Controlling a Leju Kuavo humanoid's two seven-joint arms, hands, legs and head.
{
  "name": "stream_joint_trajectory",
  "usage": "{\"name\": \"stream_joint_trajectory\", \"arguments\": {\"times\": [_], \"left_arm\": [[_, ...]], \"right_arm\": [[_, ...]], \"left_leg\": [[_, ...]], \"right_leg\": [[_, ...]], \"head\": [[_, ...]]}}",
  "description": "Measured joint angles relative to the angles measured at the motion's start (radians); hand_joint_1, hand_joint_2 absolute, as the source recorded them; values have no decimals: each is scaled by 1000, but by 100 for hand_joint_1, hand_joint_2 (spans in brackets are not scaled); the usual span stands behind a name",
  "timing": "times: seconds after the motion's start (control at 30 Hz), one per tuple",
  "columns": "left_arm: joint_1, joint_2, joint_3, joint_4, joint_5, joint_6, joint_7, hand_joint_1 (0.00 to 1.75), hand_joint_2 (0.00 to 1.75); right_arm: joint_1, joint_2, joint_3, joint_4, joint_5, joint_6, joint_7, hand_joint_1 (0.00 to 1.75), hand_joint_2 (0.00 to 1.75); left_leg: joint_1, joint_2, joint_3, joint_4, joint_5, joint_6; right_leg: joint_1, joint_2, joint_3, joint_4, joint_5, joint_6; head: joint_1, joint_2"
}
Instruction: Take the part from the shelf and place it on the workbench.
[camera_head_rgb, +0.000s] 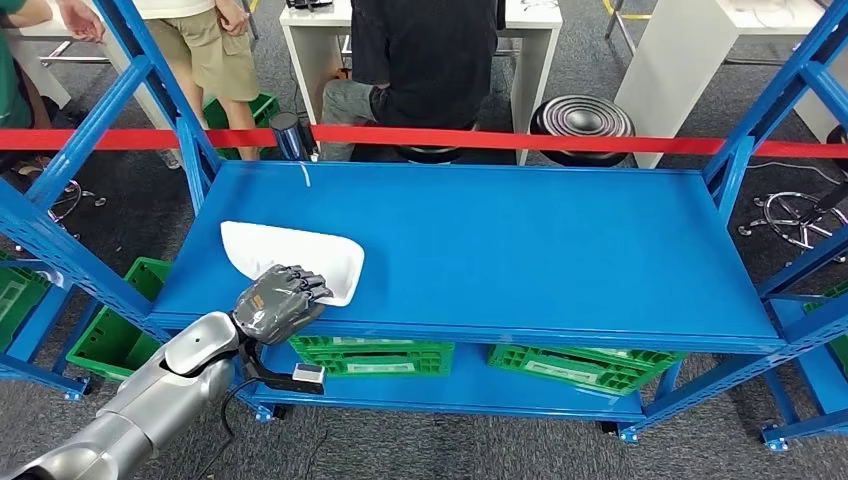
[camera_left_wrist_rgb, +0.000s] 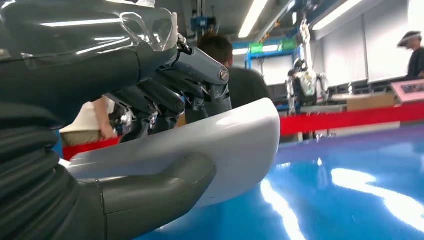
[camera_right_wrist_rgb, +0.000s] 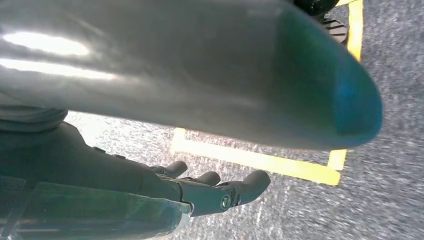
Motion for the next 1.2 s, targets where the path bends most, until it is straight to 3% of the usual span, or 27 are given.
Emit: {"name": "stream_joint_trajectory", "arguments": {"times": [0.07,0.13,0.17,0.23,0.27,0.33,0.43,0.47,0.57,0.63,0.67,0.7,0.77,0.83,0.9,0.97,1.0,1.07,1.13,1.17,1.2], "left_arm": [[-5,0,-4,-6,6,-6,0,175,175],[-4,0,-8,-13,25,-21,-2,175,175],[-3,0,-9,-19,45,-35,-5,175,175],[1,0,-6,-35,111,-78,-16,175,175],[3,0,0,-46,154,-105,-23,175,175],[15,-2,17,-76,260,-175,-33,175,175],[54,-9,54,-153,469,-322,-40,175,175],[69,-11,67,-185,539,-373,-38,175,175],[123,-22,107,-296,755,-529,-24,175,175],[164,-34,127,-378,903,-634,-15,175,175],[184,-40,134,-423,980,-686,-10,175,175],[202,-46,140,-469,1051,-732,-3,175,175],[234,-55,146,-565,1178,-808,10,175,175],[259,-63,147,-652,1282,-864,12,175,175],[275,-68,144,-729,1363,-910,8,175,175],[283,-72,140,-796,1415,-946,7,175,175],[284,-74,137,-823,1434,-961,5,175,175],[288,-79,133,-864,1468,-989,1,175,175],[294,-80,130,-895,1488,-1007,-3,175,175],[296,-80,128,-908,1494,-1015,-6,175,175],[298,-80,127,-921,1498,-1021,-9,175,175]], "right_arm": [[-1,-3,-5,2,-2,-1,-3,0,0],[3,-4,-10,6,-5,-1,-4,0,0],[4,-5,-12,7,-6,-1,-5,0,0],[6,-6,-17,10,-9,-1,-7,0,0],[6,-6,-19,11,-11,-1,-10,0,0],[8,-6,-25,12,-13,-1,-15,0,0],[15,-4,-31,14,-15,4,-21,0,0],[16,-4,-32,15,-15,7,-23,0,0],[19,-4,-35,16,-16,13,-25,0,0],[22,-4,-36,17,-15,15,-26,0,0],[23,-4,-36,17,-13,16,-26,0,0],[23,-4,-36,17,-12,16,-26,0,0],[22,-2,-35,17,-9,16,-28,0,0],[22,0,-35,16,-8,16,-29,0,0],[22,-1,-35,16,-5,15,-30,0,0],[20,0,-35,15,-2,13,-30,0,0],[19,-1,-35,14,-1,11,-30,0,0],[17,-3,-35,13,-1,8,-29,0,0],[17,-5,-35,13,0,5,-27,0,0],[17,-6,-35,13,2,3,-26,0,0],[16,-6,-35,12,3,1,-25,0,0]], "left_leg": [[-1,0,0,-2,2,1],[0,0,-1,0,1,-1],[1,-1,-2,3,0,-4],[5,-2,-6,20,-10,-16],[5,-2,-11,33,-17,-25],[3,-3,-22,52,-27,-37],[7,-4,-28,63,-36,-46],[9,-4,-37,84,-52,-50],[15,-4,-114,256,-145,-66],[16,-4,-156,347,-173,-67],[16,-4,-152,339,-160,-63],[15,-4,-128,293,-132,-55],[8,-2,-53,150,-76,-29],[-3,4,-12,70,-58,-9],[-10,6,-10,57,-56,-1],[-6,7,5,32,-39,4],[-3,7,12,19,-30,6],[-2,7,16,10,-22,8],[-3,6,12,13,-23,7],[-3,6,11,16,-24,6],[-2,5,10,21,-26,2]], "right_leg": [[-2,-1,-62,126,-48,-2],[-6,-1,-100,198,-61,8],[-10,-2,-91,178,-46,19],[-17,-6,-33,55,3,41],[-18,-7,-5,-2,21,44],[-16,-7,17,-46,30,31],[-16,-3,17,-43,31,9],[-18,-3,17,-44,32,4],[-17,-1,17,-44,33,-6],[-14,-2,18,-44,32,-7],[-12,-2,18,-44,32,-7],[-9,-1,19,-44,32,-7],[-5,0,21,-45,32,-6],[-6,-1,21,-47,33,-2],[-7,-4,23,-54,37,7],[-5,-7,17,-42,30,13],[-4,-8,3,-12,13,11],[-5,-8,-48,103,-42,4],[-6,-8,-89,198,-77,9],[-8,-9,-86,197,-73,18],[-10,-9,-63,156,-54,29]], "head": [[0,0],[0,0],[0,0],[0,0],[0,0],[-1,0],[-2,0],[-2,0],[-3,0],[-2,0],[-2,0],[-2,0],[-1,0],[-1,0],[-2,0],[-1,0],[0,0],[1,0],[1,0],[1,0],[1,0]]}}
